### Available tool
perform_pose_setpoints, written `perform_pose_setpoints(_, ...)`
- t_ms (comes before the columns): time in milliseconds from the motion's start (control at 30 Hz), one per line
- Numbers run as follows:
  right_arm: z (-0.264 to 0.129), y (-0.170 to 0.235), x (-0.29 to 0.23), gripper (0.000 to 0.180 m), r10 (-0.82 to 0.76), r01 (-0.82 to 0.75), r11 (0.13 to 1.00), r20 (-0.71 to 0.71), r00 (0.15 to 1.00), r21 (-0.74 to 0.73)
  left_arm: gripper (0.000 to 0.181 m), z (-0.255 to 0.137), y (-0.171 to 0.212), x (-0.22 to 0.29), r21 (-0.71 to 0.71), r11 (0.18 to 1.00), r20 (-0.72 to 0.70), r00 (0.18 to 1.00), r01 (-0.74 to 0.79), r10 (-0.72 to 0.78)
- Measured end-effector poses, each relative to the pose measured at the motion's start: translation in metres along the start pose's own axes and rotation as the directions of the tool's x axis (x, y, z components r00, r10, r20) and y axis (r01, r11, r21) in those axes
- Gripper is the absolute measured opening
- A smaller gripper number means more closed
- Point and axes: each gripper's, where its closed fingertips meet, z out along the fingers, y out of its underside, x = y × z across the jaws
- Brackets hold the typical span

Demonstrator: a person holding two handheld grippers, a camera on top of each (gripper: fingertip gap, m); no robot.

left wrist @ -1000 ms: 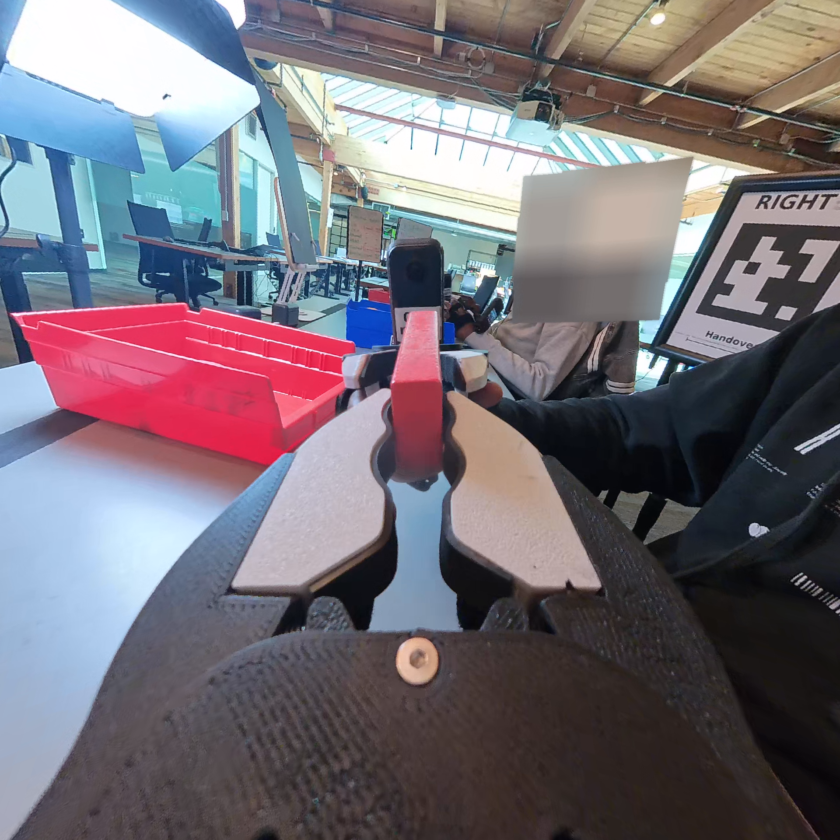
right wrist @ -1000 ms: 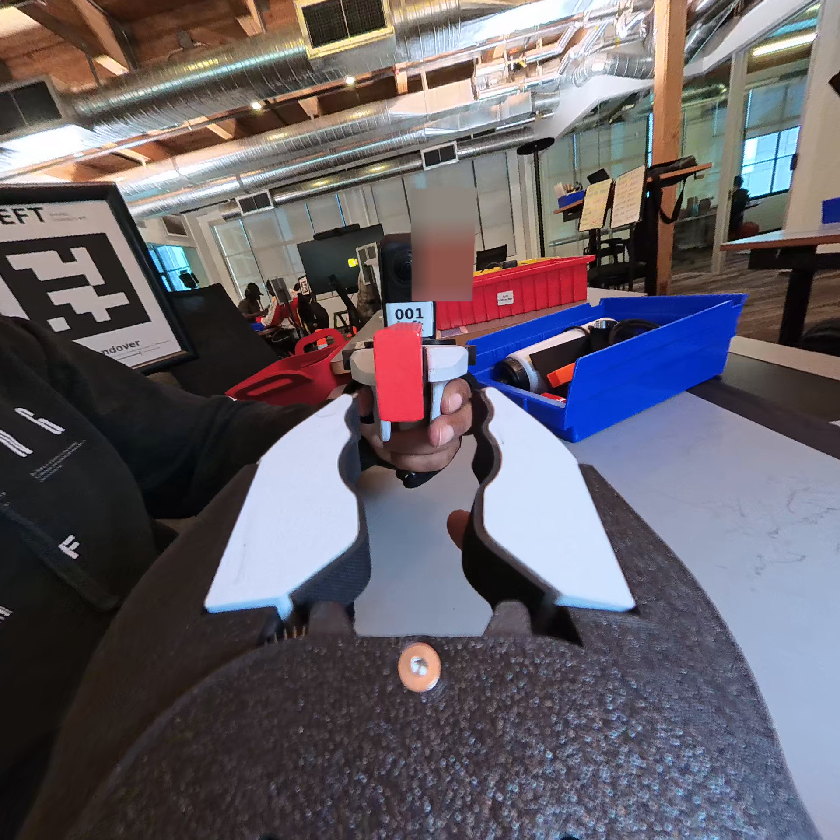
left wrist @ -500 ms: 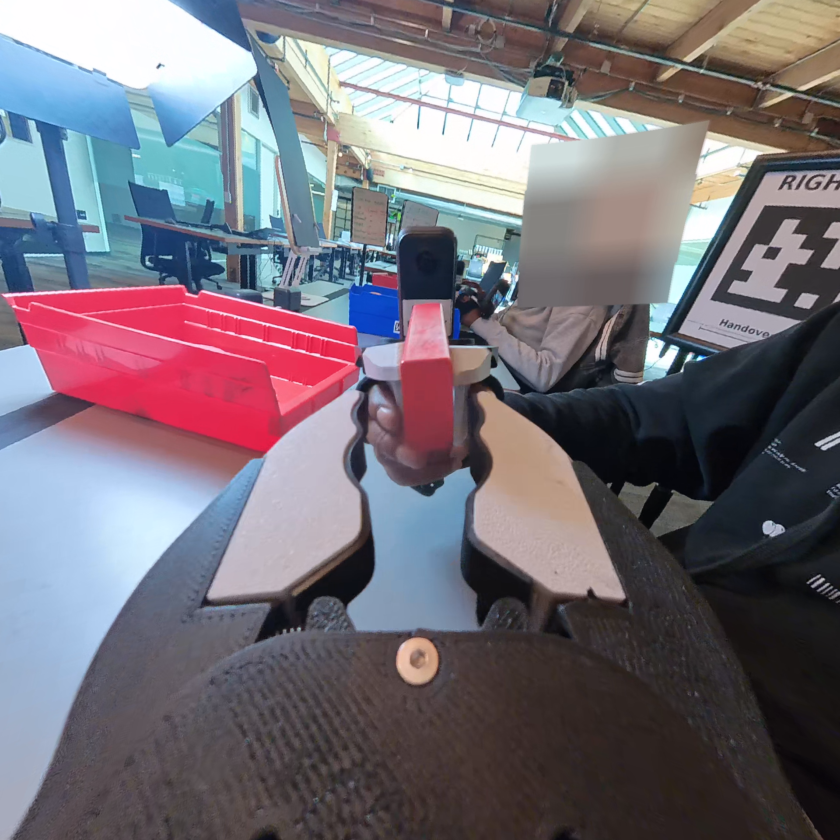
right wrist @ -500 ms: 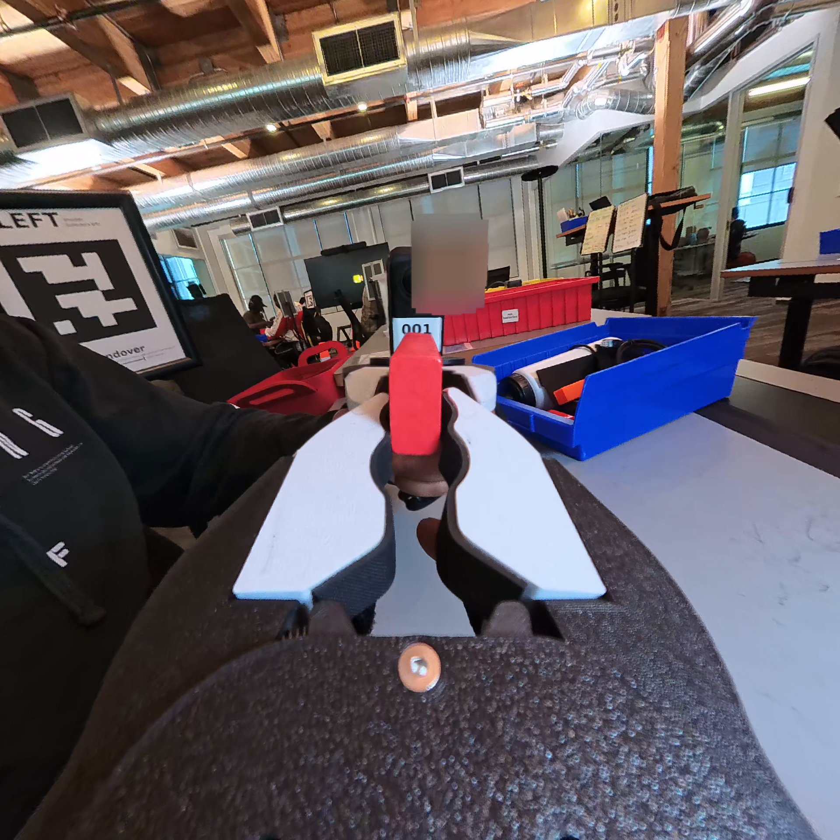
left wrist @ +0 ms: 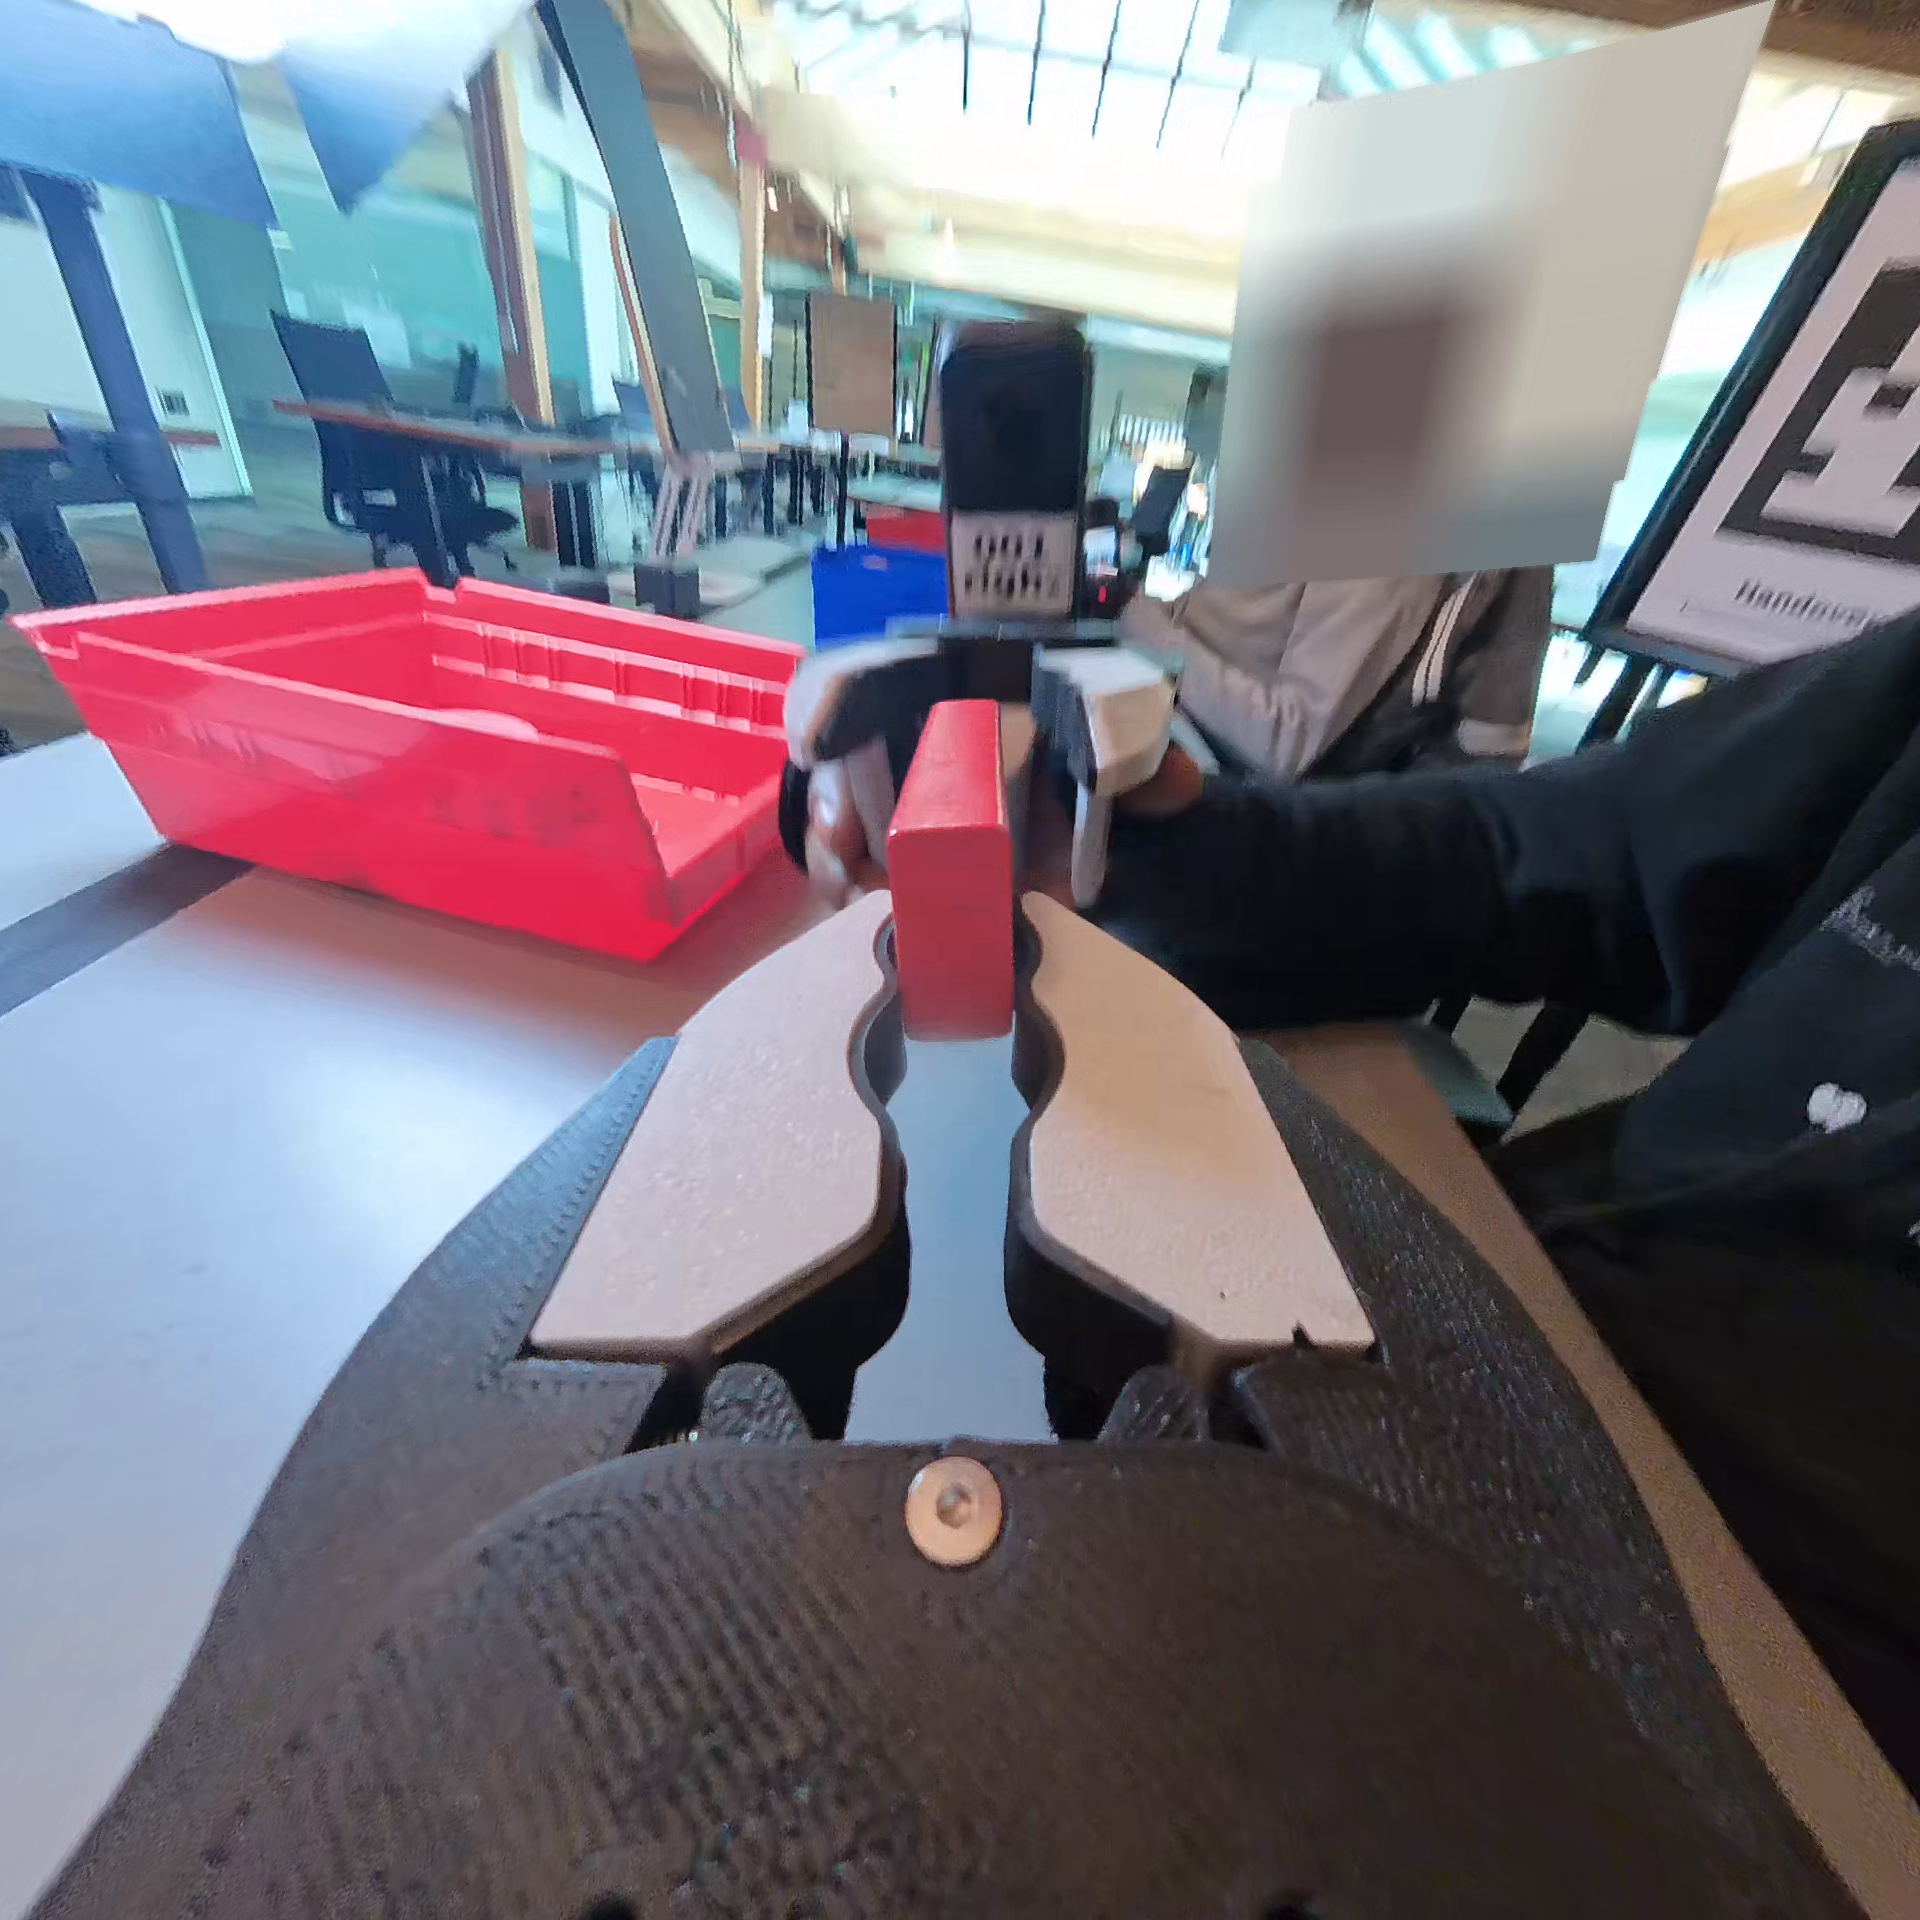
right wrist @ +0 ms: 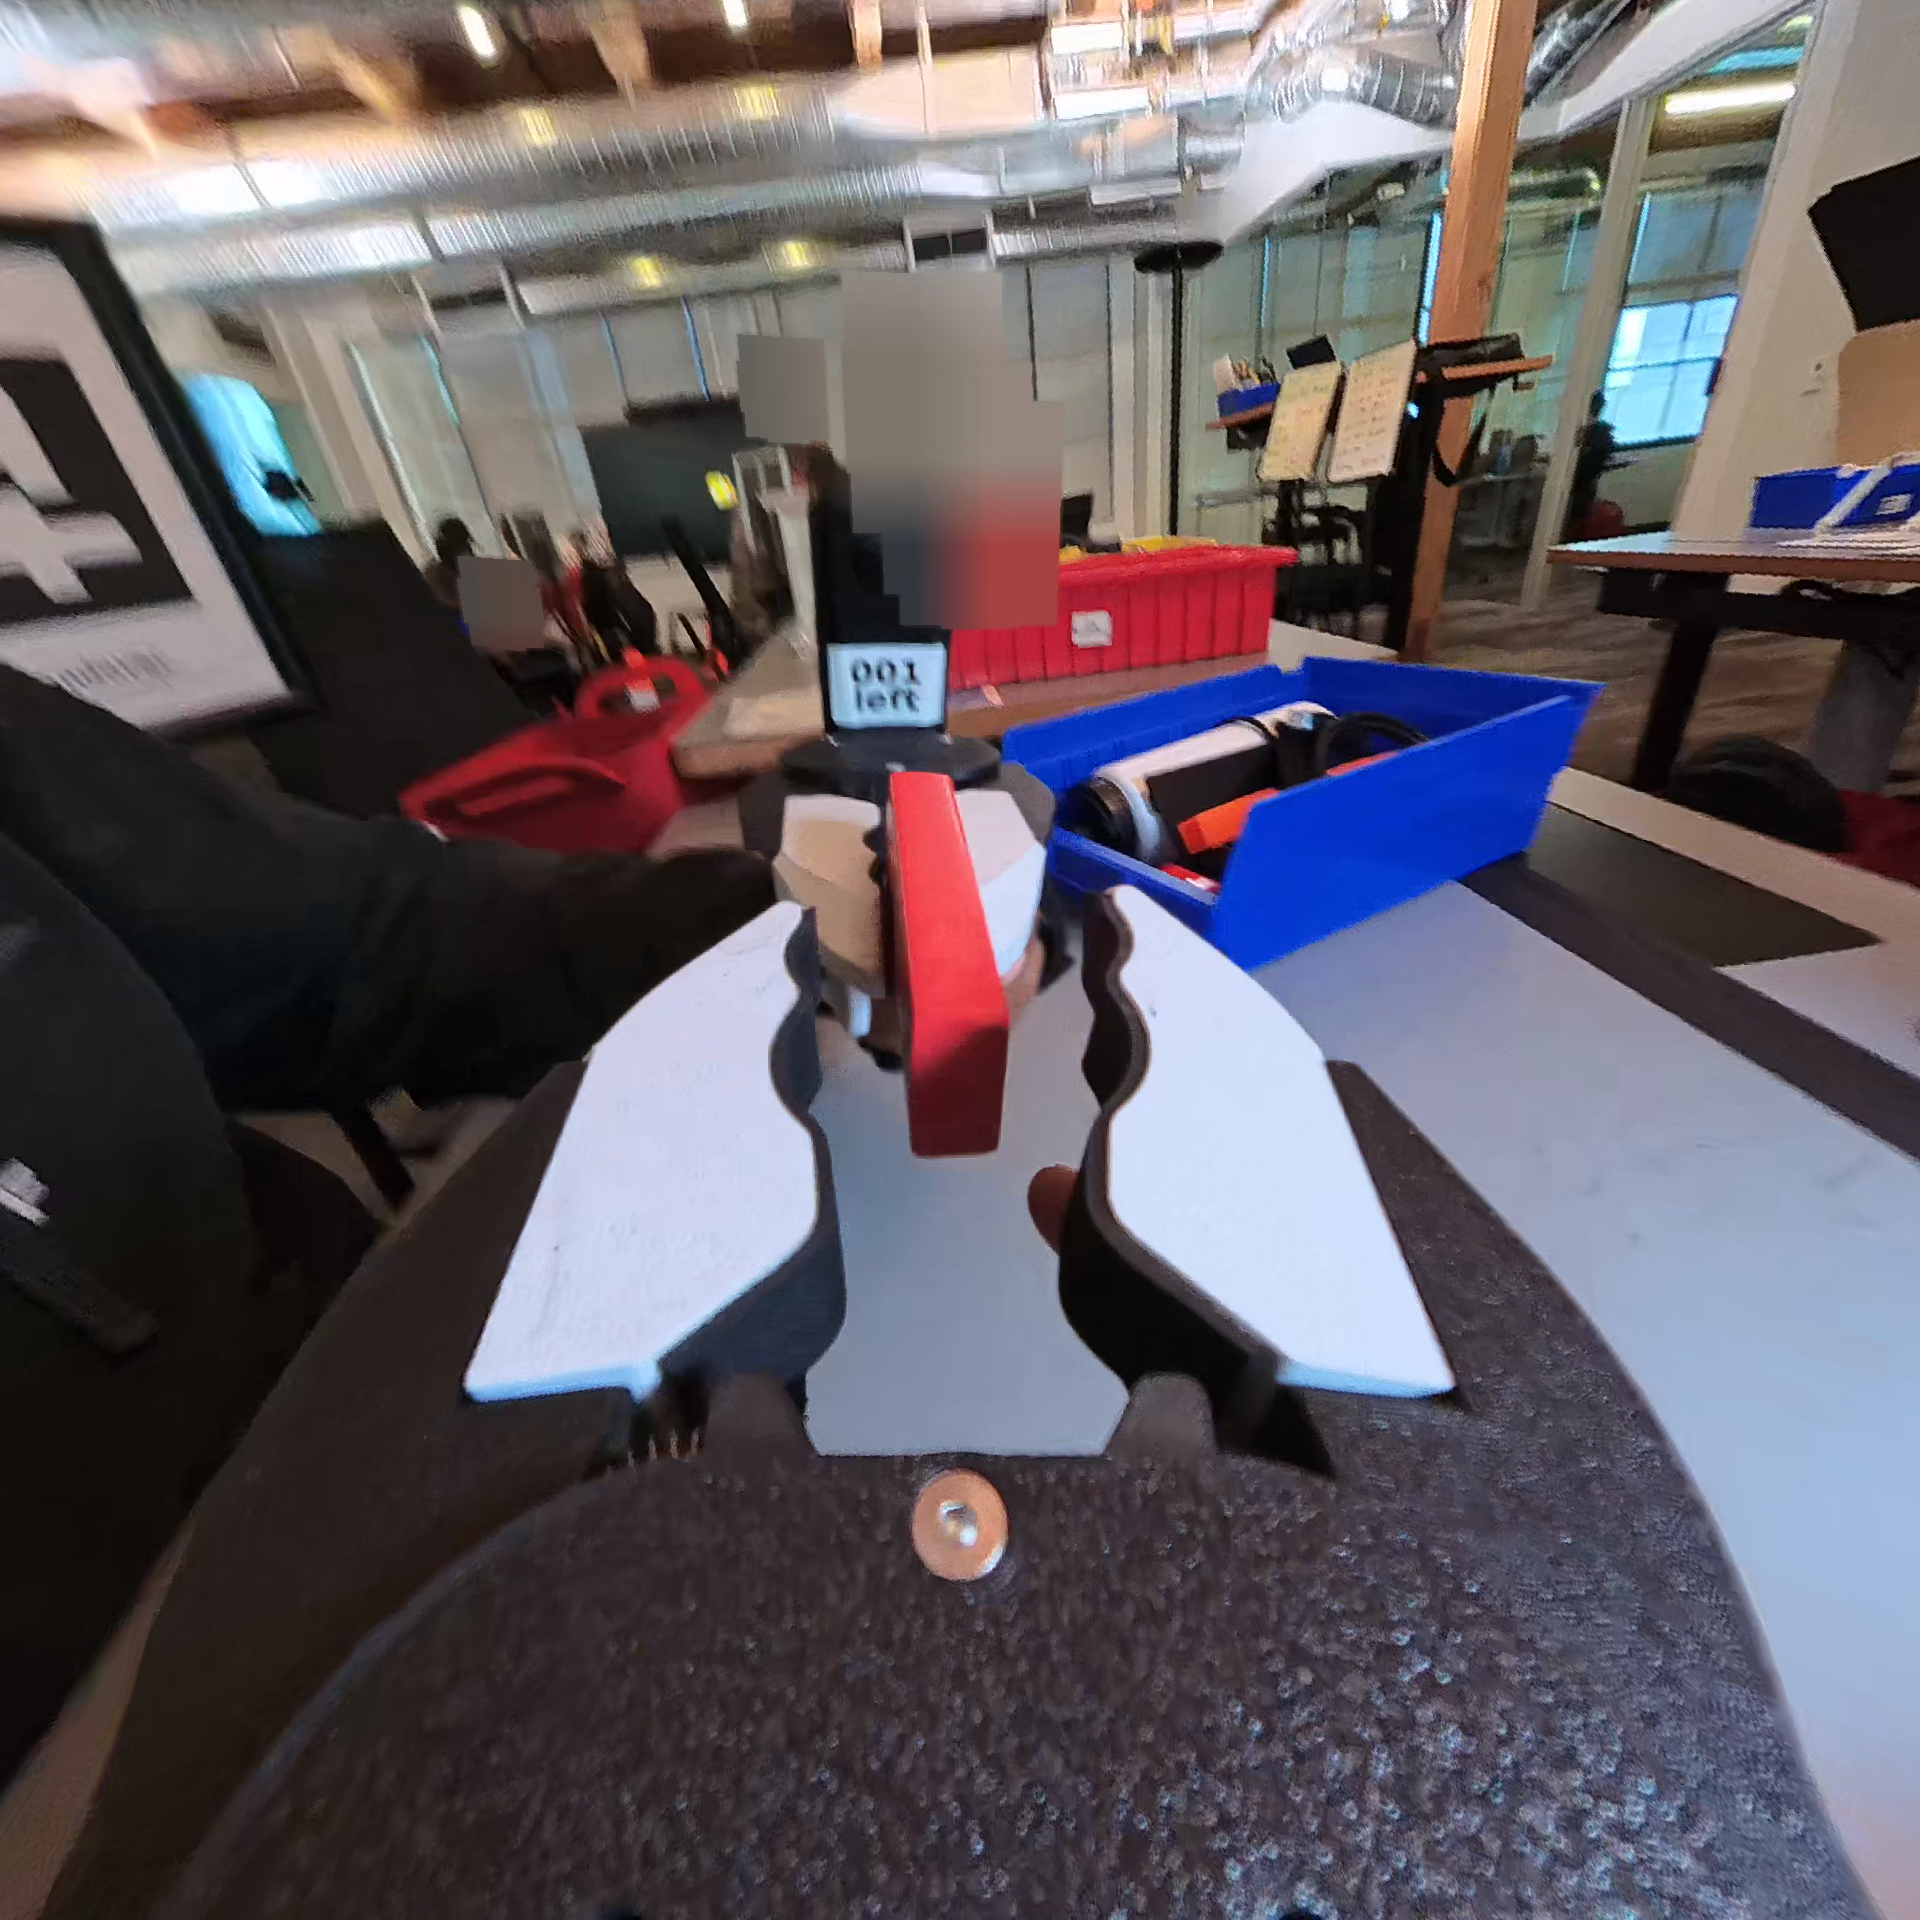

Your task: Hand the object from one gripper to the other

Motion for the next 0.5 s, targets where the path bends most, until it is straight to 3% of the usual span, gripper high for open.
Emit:
perform_pose_setpoints(100,-0.01,0.018,0.006,0.047,-0.166,0.155,0.965,-0.034,0.985,-0.21,0.017,0.003,0.026,-0.006,-0.167,0.985,0.03,0.998,-0.053,0.059)
perform_pose_setpoints(267,-0.02,0.065,0.006,0.035,-0.211,0.198,0.852,0.027,0.977,-0.484,0.017,0.012,0.053,-0.005,-0.296,0.952,0.016,0.996,-0.083,0.091)
perform_pose_setpoints(333,-0.018,0.076,0.004,0.019,-0.212,0.209,0.828,0.055,0.976,-0.521,0.017,0.014,0.058,-0.005,-0.321,0.942,0.016,0.994,-0.099,0.11)
perform_pose_setpoints(500,-0.015,0.079,0.008,0.016,-0.226,0.216,0.826,0.044,0.973,-0.52,0.018,0.011,0.056,-0.011,-0.319,0.942,0.059,0.99,-0.102,0.127)
